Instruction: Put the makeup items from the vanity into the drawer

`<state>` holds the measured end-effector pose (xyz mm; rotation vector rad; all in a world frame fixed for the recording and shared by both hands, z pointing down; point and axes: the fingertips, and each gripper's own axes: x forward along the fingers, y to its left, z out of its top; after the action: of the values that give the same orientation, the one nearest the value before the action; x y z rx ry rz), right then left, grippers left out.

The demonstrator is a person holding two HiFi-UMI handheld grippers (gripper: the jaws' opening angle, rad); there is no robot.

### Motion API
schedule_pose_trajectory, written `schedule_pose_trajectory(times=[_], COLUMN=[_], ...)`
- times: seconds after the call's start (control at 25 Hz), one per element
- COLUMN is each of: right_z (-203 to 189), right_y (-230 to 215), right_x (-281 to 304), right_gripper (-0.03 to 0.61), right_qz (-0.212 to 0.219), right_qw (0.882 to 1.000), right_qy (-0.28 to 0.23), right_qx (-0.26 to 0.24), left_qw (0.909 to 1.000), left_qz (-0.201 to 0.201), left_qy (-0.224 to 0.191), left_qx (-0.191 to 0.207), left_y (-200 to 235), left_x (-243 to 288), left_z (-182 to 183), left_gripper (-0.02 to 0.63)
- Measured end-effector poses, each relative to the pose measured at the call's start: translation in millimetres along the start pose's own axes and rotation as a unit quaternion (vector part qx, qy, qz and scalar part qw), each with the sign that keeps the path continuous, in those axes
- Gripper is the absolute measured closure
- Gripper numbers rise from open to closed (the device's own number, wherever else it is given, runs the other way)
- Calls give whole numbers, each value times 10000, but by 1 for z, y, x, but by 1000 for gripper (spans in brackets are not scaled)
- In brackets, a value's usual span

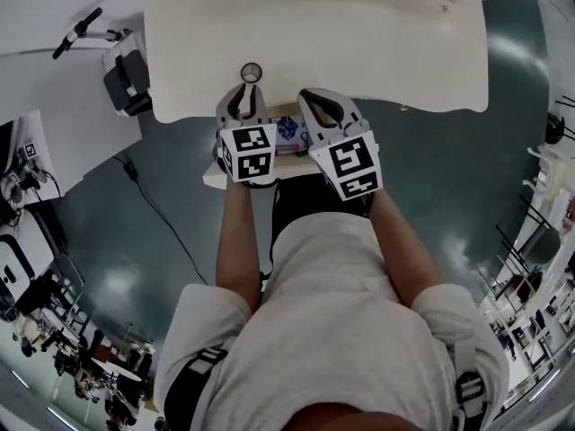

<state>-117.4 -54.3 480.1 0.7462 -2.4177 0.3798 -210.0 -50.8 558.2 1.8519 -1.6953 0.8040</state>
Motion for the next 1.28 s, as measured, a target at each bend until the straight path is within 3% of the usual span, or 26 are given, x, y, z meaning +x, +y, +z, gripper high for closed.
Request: schedule_pose_trajectory(times=[0.08, 0.32, 0.52, 0.76, 1.04, 1.28], right_z=[0, 4, -1, -7, -11, -16], right_y=[-4, -17, -18, -21, -27, -29], right_x=[0, 0, -1, -5, -13, -20], right_gripper=[565, 565, 565, 565, 565, 565], right_qz=[-108, -458, -587, -718, -849, -927], right_qw=[9999, 9984, 9972, 9961, 9948, 9940], right_qy=[-19, -79, -70, -37, -26, -16], right_qx=[84, 324, 452, 508, 555, 581], left_qw=[9994, 9976, 9953, 9940, 9921, 9935], left_qz=[-159, -266, -517, -637, -495, -417], left_qy=[250, 548, 774, 766, 1059, 929], left_qx=[152, 334, 260, 455, 452, 507], left_y=[-1, 9, 9, 8, 12, 10], left_x=[10, 28, 46, 58, 67, 64], left_z=[-6, -15, -24, -23, -32, -32], left_gripper=[469, 411, 396, 373, 373, 402])
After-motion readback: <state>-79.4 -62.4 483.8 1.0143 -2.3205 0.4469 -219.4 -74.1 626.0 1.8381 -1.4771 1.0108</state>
